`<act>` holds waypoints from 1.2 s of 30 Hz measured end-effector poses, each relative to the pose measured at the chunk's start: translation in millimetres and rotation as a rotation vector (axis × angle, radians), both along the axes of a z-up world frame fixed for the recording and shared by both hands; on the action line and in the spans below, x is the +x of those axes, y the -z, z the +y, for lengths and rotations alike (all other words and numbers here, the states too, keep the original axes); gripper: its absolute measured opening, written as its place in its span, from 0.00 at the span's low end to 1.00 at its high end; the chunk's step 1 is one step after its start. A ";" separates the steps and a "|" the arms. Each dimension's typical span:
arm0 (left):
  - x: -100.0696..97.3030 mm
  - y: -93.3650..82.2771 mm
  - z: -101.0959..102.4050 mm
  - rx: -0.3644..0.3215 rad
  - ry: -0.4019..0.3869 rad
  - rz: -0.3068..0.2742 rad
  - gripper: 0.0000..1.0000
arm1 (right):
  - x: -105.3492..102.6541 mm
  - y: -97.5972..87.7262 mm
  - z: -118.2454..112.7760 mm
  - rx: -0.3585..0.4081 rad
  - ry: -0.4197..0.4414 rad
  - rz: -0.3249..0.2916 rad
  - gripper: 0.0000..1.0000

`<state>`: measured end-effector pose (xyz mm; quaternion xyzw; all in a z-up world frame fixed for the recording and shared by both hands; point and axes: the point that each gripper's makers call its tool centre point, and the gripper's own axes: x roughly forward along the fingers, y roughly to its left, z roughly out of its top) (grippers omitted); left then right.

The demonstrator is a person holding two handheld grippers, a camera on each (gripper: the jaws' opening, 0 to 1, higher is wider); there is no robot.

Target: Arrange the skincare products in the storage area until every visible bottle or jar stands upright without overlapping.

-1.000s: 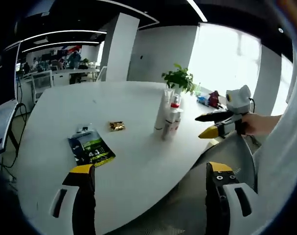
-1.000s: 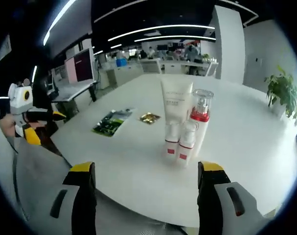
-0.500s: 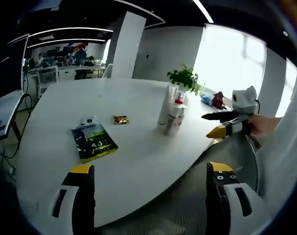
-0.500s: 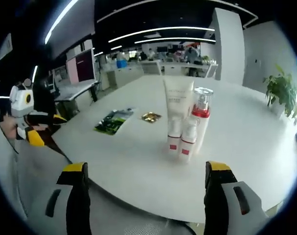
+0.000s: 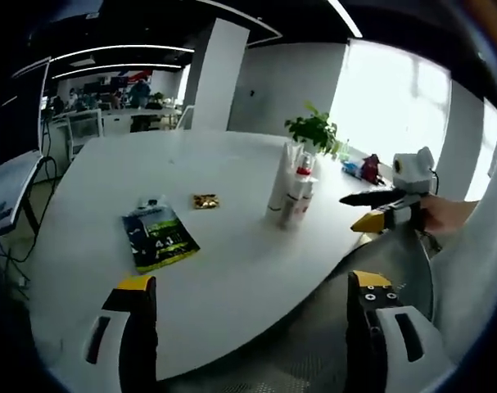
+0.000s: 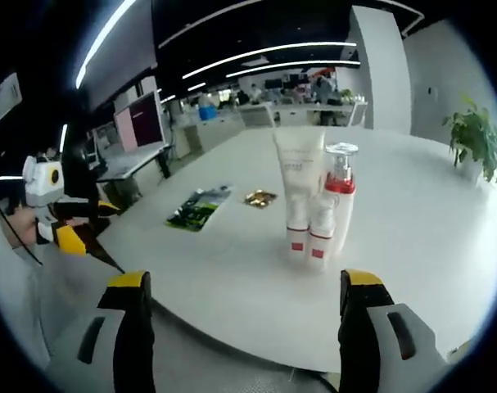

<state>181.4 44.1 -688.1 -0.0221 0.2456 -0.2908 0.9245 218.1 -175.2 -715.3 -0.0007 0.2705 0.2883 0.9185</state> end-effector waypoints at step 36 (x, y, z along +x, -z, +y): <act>63.4 36.5 -6.7 0.132 -0.100 0.104 0.87 | -4.9 1.2 2.7 0.019 -0.017 0.025 0.89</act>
